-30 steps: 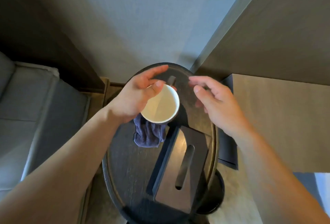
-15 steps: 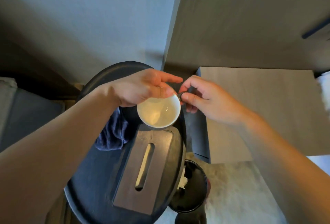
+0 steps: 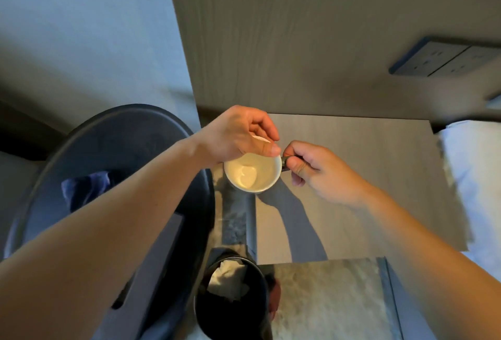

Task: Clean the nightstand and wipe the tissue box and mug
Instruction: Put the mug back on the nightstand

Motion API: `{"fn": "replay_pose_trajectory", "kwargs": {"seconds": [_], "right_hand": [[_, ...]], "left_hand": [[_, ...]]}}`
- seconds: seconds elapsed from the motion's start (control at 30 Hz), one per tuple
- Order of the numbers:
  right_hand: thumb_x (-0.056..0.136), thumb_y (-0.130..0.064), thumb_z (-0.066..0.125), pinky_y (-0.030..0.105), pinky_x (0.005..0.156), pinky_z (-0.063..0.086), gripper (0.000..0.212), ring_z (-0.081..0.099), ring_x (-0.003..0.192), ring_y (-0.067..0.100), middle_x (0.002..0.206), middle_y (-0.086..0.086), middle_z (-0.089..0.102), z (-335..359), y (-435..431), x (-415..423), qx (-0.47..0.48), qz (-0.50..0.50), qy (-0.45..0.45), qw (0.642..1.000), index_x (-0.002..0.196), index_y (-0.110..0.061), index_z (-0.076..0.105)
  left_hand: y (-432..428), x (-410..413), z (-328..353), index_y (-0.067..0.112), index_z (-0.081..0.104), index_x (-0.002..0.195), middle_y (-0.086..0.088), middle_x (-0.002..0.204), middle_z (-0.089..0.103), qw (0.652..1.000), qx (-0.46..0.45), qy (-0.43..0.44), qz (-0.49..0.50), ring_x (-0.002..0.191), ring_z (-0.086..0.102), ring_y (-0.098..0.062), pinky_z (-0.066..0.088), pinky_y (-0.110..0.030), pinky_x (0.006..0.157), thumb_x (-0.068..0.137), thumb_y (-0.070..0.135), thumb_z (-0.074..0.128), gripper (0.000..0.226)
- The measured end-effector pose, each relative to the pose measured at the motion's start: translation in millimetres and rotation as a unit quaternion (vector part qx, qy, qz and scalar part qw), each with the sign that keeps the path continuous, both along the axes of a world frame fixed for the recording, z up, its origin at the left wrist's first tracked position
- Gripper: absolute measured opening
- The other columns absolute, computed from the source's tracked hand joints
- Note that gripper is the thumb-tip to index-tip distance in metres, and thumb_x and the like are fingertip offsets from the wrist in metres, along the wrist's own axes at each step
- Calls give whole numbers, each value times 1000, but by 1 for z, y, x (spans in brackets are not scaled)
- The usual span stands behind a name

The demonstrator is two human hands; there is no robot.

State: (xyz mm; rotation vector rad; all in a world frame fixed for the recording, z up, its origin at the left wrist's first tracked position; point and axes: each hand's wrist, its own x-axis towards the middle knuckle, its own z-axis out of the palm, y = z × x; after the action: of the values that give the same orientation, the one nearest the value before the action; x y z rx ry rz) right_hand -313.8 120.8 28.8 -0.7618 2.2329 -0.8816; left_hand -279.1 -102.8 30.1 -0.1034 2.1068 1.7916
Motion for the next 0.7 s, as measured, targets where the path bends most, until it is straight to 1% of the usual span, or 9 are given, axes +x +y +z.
{"fn": "replay_pose_trajectory", "kwargs": {"seconds": [0.13,0.2,0.23,0.3,0.37,0.43,0.5,0.6,0.7], "right_hand": [[108,-18,47,36,68,47,21,54,66,13,75,15,64,-19,36,-29,-19,-48,-15,999,92,-10,58],[108,-18,46,34,69,44,22,52,67,14,75,15,63,-31,50,-44,-15,-69,-21,997,91,-11,59],[108,-19,46,34,69,43,22,52,67,14,73,13,62,-38,55,-52,-11,-79,-22,997,91,-13,59],[108,-19,45,35,69,41,24,49,66,15,70,7,58,-52,65,-68,-10,-101,-29,994,89,-12,58],[108,-20,44,36,69,40,27,48,66,16,68,4,56,-67,70,-82,-13,-125,-38,991,87,-10,57],[109,-21,44,36,69,41,30,49,67,17,67,3,56,-79,72,-92,-10,-152,-47,987,84,-11,58],[109,-20,43,34,68,41,31,50,67,18,67,5,57,-89,71,-102,-9,-176,-55,983,85,-10,59],[109,-17,41,31,68,41,32,48,68,18,77,10,58,-103,67,-117,-25,-213,-84,973,84,-11,59],[109,-11,39,30,66,41,32,47,66,16,85,7,58,-112,61,-131,-54,-231,-120,964,81,-12,56]], "left_hand": [[41,-8,-19,9,76,97,-9,90,76,985,-25,45,167,76,68,-8,52,-22,71,88,19,80,14],[45,-5,-33,14,73,99,3,90,74,965,-81,51,242,77,68,-1,53,-15,70,97,24,68,12],[43,-1,-39,18,69,99,8,90,70,952,-145,47,266,77,67,-1,53,-16,71,101,29,62,13],[33,13,-60,22,64,99,6,94,65,911,-264,16,317,85,64,-7,53,-30,80,104,33,53,16],[21,30,-89,11,65,113,-5,114,63,869,-344,-28,354,113,59,-26,47,-42,100,104,31,50,27],[14,47,-116,4,51,140,-15,149,47,852,-388,-82,342,144,36,-33,30,-48,119,105,36,46,47],[14,59,-138,6,28,158,-13,169,20,848,-417,-121,302,157,11,-29,14,-48,126,107,43,38,64],[20,69,-162,8,7,164,-8,173,-3,832,-478,-129,250,159,-8,-23,2,-42,129,108,39,30,68],[23,70,-169,8,6,164,-8,173,-4,816,-506,-115,255,159,-7,-23,2,-41,129,108,32,28,64]]}}
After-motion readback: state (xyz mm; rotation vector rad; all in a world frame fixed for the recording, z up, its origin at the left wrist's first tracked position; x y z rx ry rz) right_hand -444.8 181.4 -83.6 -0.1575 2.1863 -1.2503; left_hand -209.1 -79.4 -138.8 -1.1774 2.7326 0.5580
